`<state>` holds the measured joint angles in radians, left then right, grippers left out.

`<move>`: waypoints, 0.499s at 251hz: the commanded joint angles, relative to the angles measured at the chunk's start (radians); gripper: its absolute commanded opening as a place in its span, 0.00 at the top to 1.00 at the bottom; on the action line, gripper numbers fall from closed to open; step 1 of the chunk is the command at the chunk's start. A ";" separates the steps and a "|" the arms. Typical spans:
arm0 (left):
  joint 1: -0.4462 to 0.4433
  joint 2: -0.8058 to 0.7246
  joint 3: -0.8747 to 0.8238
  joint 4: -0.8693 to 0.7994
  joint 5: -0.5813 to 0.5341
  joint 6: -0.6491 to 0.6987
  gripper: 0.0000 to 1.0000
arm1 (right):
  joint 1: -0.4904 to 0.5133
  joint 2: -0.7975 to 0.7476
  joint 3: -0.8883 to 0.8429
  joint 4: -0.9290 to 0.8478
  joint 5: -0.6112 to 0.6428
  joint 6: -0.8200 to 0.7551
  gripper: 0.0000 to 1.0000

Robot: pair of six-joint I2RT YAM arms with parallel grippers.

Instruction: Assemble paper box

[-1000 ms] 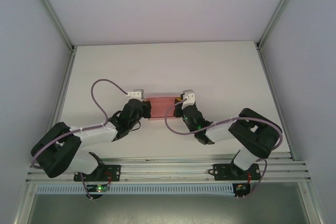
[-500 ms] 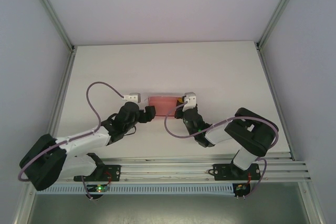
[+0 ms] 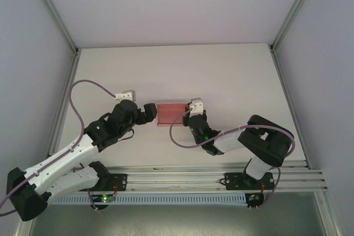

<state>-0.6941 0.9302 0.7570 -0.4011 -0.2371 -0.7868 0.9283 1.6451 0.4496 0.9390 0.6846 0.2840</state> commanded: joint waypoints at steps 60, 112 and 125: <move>0.230 0.364 0.172 0.042 0.376 -0.072 0.00 | 0.027 0.073 0.009 -0.080 0.012 -0.039 0.90; 0.262 0.523 0.185 0.140 0.456 -0.096 0.02 | 0.027 0.077 -0.014 -0.065 -0.004 -0.036 0.87; 0.262 0.546 0.181 0.146 0.451 -0.093 0.04 | 0.028 0.073 -0.018 -0.065 -0.006 -0.029 0.87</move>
<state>-0.4500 1.4361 0.9169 -0.3351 0.1467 -0.8631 0.9470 1.7058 0.4557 0.9157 0.6876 0.2512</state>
